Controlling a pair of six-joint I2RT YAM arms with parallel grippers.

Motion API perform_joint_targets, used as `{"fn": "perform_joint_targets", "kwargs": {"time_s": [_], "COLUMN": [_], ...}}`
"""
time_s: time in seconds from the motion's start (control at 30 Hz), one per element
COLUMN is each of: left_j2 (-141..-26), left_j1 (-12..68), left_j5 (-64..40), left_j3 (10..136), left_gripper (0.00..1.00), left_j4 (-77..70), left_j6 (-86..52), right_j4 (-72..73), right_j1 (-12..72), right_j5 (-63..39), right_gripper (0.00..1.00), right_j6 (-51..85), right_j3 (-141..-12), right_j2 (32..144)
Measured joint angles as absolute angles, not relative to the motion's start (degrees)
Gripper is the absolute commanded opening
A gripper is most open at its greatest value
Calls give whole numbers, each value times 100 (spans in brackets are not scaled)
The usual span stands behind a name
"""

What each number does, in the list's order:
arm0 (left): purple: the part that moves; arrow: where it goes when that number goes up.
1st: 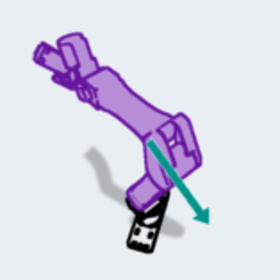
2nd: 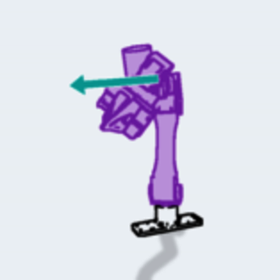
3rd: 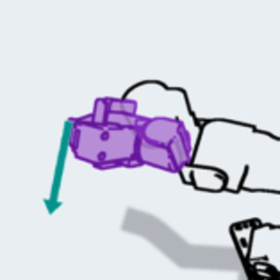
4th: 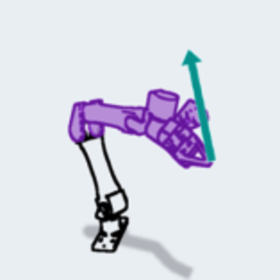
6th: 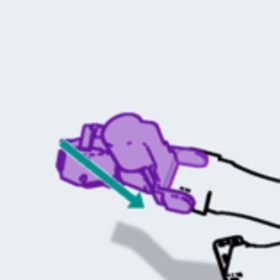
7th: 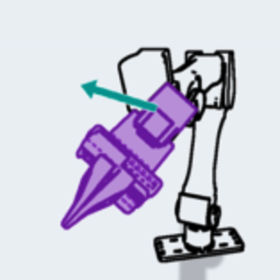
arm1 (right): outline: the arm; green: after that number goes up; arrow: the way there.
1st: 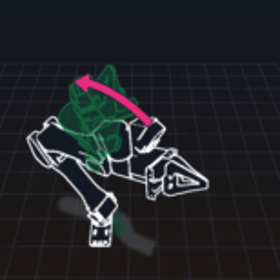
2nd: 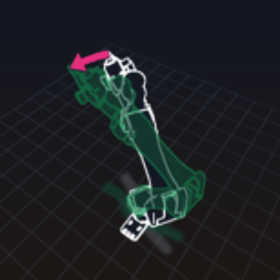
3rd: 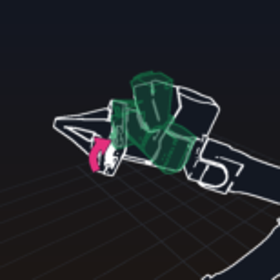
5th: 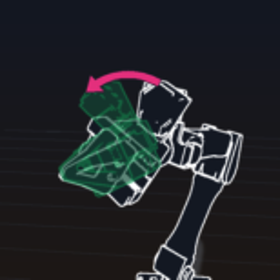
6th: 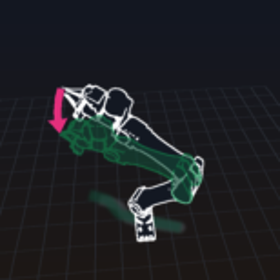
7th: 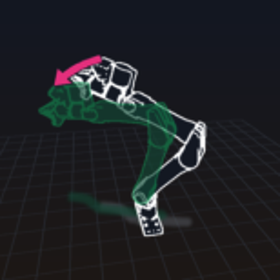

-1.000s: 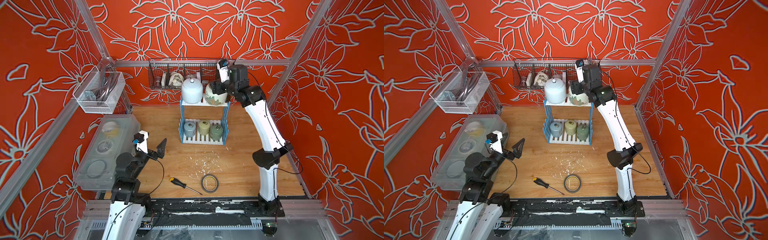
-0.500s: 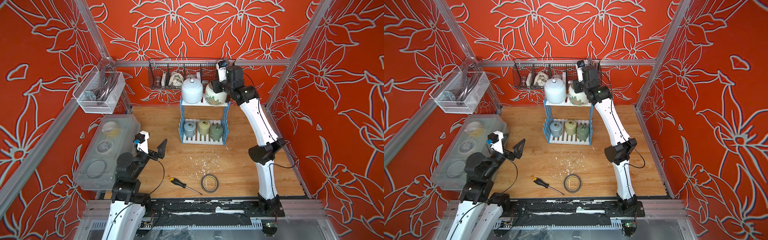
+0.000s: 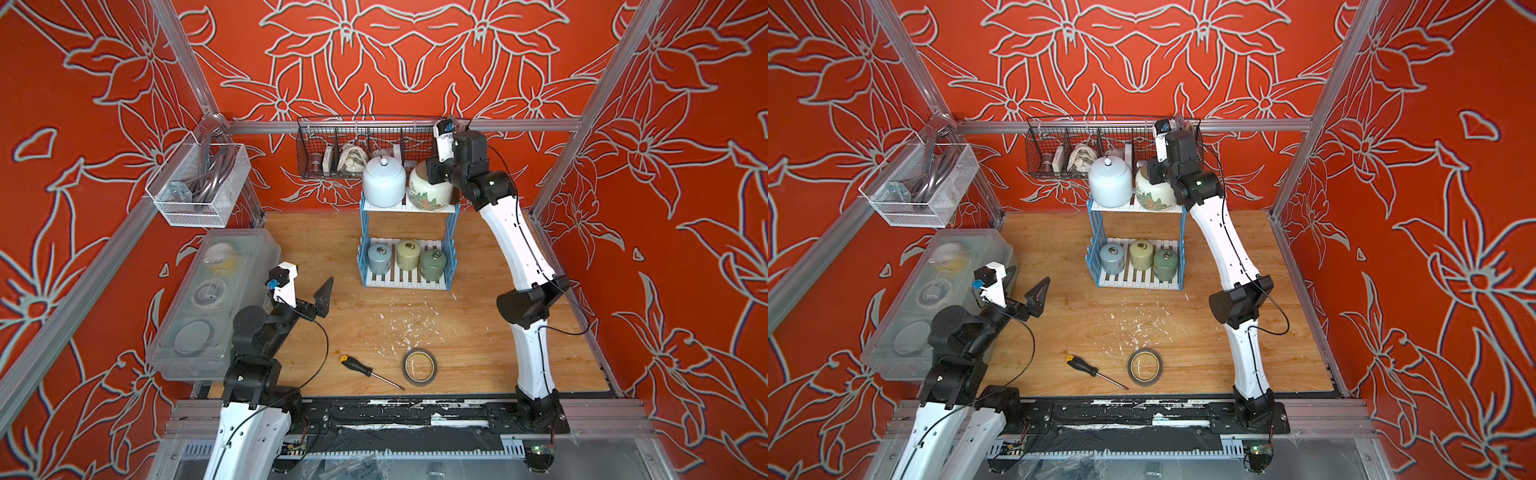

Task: Remove the tea canisters from the shelf
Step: Pick up the tea canister from the shelf.

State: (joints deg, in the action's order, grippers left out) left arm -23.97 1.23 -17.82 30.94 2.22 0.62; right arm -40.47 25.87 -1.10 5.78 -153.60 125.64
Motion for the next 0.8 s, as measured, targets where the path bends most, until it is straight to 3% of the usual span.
{"fn": "perform_joint_targets", "kwargs": {"time_s": [0.8], "left_j2": [-2322], "left_j1": [148], "left_j5": [-1761], "left_j3": [3094], "left_gripper": [99], "left_j4": [217], "left_j6": [113], "right_j4": [-4456], "right_j1": [2672], "right_j5": [-464], "right_gripper": [0], "right_j6": [495], "right_j3": [-15229], "right_j2": [12254]}}
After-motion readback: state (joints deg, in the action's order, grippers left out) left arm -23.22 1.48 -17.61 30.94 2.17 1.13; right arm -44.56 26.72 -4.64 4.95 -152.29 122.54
